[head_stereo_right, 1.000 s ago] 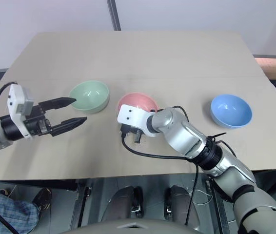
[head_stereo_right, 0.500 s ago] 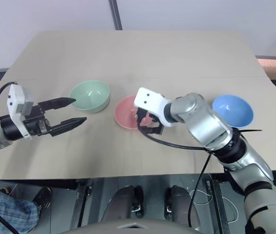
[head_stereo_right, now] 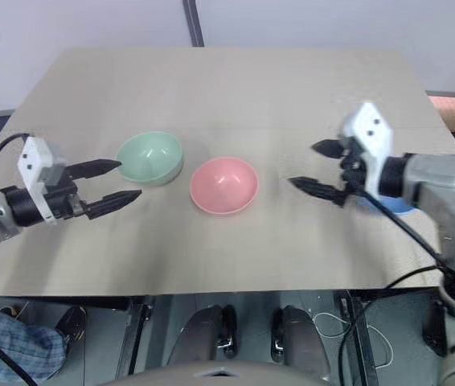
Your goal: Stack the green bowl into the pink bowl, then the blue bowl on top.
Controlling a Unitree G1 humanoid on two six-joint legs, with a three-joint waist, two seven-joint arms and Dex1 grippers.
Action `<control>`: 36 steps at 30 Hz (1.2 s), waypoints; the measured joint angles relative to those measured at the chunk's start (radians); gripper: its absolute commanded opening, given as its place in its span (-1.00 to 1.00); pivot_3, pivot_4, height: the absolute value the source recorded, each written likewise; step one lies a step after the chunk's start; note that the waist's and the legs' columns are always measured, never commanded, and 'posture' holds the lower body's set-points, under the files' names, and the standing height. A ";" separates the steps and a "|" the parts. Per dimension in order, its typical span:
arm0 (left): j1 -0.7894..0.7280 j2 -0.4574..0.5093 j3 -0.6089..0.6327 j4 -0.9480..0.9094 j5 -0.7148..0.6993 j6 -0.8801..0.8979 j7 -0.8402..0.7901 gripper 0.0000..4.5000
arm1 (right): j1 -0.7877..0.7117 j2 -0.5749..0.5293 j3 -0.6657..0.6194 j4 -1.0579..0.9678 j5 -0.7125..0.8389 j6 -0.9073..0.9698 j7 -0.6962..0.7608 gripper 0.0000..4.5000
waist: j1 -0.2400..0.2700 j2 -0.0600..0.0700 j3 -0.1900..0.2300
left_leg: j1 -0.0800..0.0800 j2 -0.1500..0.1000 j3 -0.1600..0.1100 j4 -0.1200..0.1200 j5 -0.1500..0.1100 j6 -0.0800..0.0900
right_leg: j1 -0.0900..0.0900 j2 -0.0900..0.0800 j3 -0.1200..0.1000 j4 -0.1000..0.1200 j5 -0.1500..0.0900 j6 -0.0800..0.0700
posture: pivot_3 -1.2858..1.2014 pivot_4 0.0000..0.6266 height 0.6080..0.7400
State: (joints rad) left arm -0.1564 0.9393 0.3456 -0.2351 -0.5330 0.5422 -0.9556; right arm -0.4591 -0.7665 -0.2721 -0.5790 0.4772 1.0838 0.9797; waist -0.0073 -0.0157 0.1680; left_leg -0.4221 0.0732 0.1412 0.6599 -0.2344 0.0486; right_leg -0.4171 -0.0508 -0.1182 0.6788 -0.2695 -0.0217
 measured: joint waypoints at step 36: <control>-0.357 -0.085 -0.541 0.344 0.568 -0.412 -0.044 -0.10 | 0.168 -0.177 -0.107 0.045 0.133 -0.150 -0.118 1.00 | 0.016 -0.001 0.001 | 0.000 0.000 0.001 0.004 0.000 0.000 | 0.000 0.002 0.002 0.002 -0.001 0.002 | 0.03 -0.52 1.00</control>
State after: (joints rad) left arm -0.5131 0.8541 -0.1958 0.1092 0.0352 0.1299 -0.9993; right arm -0.2907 -0.9439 -0.3787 -0.5342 0.6099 0.9334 0.8620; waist 0.0087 -0.0166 0.1691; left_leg -0.4221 0.0736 0.1424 0.6637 -0.2341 0.0486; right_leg -0.4167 -0.0492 -0.1166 0.6807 -0.2703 -0.0197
